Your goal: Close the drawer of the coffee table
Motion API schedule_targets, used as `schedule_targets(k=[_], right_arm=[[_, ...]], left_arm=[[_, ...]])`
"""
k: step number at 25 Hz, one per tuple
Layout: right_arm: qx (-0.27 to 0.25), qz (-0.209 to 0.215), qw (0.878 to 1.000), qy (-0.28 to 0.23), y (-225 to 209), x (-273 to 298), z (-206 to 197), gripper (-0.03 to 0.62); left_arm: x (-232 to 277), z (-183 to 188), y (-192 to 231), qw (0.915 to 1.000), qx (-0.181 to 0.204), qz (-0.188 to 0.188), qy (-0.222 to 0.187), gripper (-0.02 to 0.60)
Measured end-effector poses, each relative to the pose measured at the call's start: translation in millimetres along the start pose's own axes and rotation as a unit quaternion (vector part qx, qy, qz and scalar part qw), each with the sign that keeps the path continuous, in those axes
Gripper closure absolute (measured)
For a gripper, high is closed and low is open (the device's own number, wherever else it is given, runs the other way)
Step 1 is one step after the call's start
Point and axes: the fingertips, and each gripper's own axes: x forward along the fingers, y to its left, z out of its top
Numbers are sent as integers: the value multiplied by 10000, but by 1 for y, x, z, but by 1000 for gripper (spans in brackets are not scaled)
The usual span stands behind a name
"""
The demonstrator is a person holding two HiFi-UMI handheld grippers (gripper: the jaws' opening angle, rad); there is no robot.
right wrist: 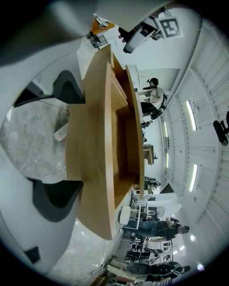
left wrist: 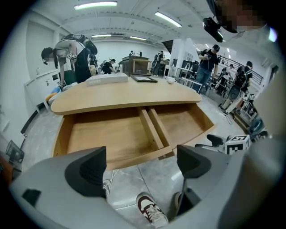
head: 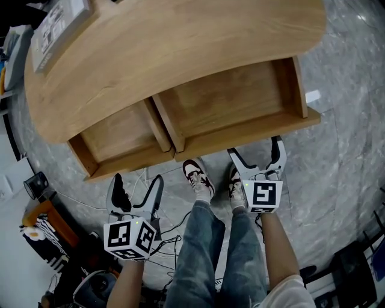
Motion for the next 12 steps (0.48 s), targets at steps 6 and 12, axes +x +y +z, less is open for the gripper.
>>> schedule_targets(k=[6,12], right_arm=[[54,-158,9998,-113,1,7,-1,50],[59,-161,9996,-225,0,7,2,48]], left_arm=[[1,-4,-1,9999,18,-16,108,92],[3,-8,-5,9998,103,-90,176,92]])
